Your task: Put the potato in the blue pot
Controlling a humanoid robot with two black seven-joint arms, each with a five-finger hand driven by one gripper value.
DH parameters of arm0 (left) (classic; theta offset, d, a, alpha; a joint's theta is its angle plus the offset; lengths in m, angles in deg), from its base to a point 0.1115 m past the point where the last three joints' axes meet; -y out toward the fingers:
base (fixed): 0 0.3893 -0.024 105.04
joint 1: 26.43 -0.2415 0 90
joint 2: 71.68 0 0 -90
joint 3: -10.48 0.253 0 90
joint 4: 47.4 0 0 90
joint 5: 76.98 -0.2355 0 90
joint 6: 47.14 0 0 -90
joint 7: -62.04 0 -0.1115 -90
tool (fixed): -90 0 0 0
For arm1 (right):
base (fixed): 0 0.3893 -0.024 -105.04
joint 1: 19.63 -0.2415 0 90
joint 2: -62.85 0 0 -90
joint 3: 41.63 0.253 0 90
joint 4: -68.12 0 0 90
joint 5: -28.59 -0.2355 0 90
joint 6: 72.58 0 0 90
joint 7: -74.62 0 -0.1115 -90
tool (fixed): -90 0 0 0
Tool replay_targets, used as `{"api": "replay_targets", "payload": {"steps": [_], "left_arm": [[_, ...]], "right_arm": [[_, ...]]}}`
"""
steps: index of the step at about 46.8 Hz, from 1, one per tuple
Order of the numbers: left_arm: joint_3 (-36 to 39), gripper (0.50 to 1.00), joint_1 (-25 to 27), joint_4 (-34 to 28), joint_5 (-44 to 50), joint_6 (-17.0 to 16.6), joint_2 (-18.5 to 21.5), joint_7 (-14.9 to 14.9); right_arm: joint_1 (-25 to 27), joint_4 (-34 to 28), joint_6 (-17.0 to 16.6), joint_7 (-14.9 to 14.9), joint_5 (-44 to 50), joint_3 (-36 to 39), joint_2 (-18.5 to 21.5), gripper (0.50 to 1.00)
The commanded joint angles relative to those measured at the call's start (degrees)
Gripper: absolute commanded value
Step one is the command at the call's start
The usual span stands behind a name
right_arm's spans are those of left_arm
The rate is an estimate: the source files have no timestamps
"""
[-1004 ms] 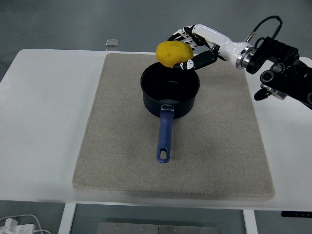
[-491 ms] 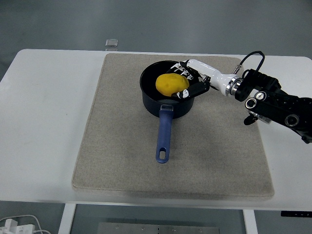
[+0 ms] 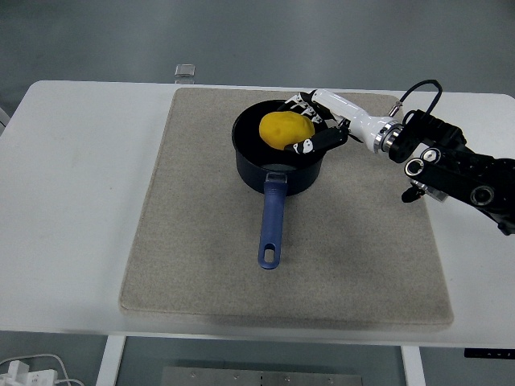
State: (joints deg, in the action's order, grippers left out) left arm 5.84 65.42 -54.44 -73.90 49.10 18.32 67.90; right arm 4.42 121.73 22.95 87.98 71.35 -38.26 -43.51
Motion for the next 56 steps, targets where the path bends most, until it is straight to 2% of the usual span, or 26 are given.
{"api": "replay_targets", "payload": {"steps": [1,37,42,52,56], "left_arm": [[-0.02,1.0,0.0,0.0,0.0,0.0,0.0,-0.05],[-0.02,1.0,0.0,0.0,0.0,0.0,0.0,-0.05],[-0.02,1.0,0.0,0.0,0.0,0.0,0.0,0.03],[-0.02,1.0,0.0,0.0,0.0,0.0,0.0,-0.05],[-0.02,1.0,0.0,0.0,0.0,0.0,0.0,-0.05]], "right_arm": [[-0.05,0.0,0.01,0.0,0.05,0.14,0.01,0.936],[-0.05,0.0,1.23,0.0,-0.3,1.19,-0.25,0.936],[0.39,0.0,3.17,0.0,-0.57,5.4,-0.69,0.936],[5.39,-0.09,3.35,0.0,-0.74,18.41,-3.06,0.936],[7.24,-0.09,3.08,0.0,-3.89,23.25,-3.24,0.936]]}}
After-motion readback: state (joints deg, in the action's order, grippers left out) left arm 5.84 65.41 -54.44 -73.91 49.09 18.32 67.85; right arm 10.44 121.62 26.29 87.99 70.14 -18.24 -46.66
